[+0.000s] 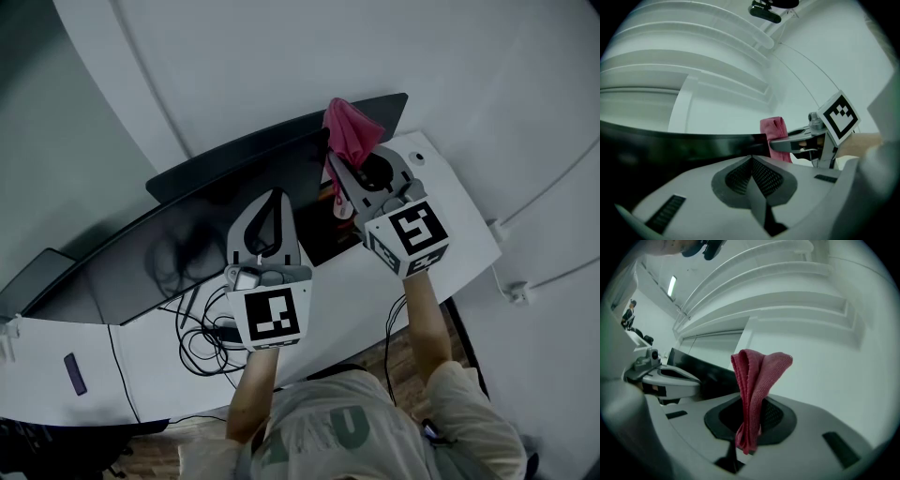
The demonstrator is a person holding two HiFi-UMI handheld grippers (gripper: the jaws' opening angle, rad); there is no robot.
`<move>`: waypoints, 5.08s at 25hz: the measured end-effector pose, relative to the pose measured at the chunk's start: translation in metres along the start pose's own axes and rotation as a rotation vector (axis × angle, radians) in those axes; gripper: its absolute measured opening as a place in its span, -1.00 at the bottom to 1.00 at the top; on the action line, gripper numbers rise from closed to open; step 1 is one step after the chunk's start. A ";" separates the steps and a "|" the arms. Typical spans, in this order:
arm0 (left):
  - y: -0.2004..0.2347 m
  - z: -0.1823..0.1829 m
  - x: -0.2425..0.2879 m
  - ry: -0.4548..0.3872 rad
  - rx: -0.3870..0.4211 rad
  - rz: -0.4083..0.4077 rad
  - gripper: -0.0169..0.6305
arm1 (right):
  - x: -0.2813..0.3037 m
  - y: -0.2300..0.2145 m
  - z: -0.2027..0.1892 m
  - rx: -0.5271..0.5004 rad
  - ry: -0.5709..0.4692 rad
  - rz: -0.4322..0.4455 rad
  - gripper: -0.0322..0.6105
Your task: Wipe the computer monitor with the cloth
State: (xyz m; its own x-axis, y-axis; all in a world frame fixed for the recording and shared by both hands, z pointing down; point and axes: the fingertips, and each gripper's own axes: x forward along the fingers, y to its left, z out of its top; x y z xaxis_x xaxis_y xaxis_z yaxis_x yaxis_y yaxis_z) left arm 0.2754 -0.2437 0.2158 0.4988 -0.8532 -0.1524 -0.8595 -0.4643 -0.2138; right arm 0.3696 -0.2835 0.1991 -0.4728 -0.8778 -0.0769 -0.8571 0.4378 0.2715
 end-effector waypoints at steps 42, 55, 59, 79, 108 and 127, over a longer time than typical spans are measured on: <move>0.155 0.011 -0.163 -0.051 0.078 0.138 -0.90 | 0.067 0.220 0.083 -1.079 0.268 -0.003 -0.72; 0.241 0.004 -0.252 -0.035 0.099 0.203 -0.90 | 0.091 0.331 0.109 -1.027 0.257 0.062 -0.73; 0.263 0.003 -0.276 -0.040 0.102 0.214 -0.90 | 0.100 0.365 0.117 -1.022 0.242 0.083 -0.73; 0.358 -0.015 -0.378 -0.013 0.082 0.298 -0.90 | 0.142 0.546 0.166 -0.972 0.092 0.205 -0.73; 0.435 -0.050 -0.451 0.029 -0.010 0.531 -0.90 | 0.173 0.629 0.148 -0.947 0.141 0.227 -0.73; 0.448 -0.107 -0.486 0.130 -0.043 0.603 -0.90 | 0.173 0.647 0.044 -0.748 0.337 0.204 -0.73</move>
State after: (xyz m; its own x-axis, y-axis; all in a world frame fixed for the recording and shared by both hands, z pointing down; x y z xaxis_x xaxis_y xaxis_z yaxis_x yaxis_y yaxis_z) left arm -0.3638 -0.0625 0.2979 -0.0913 -0.9891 -0.1153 -0.9910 0.1017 -0.0875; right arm -0.2755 -0.1432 0.3189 -0.4154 -0.8587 0.3001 -0.3440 0.4537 0.8221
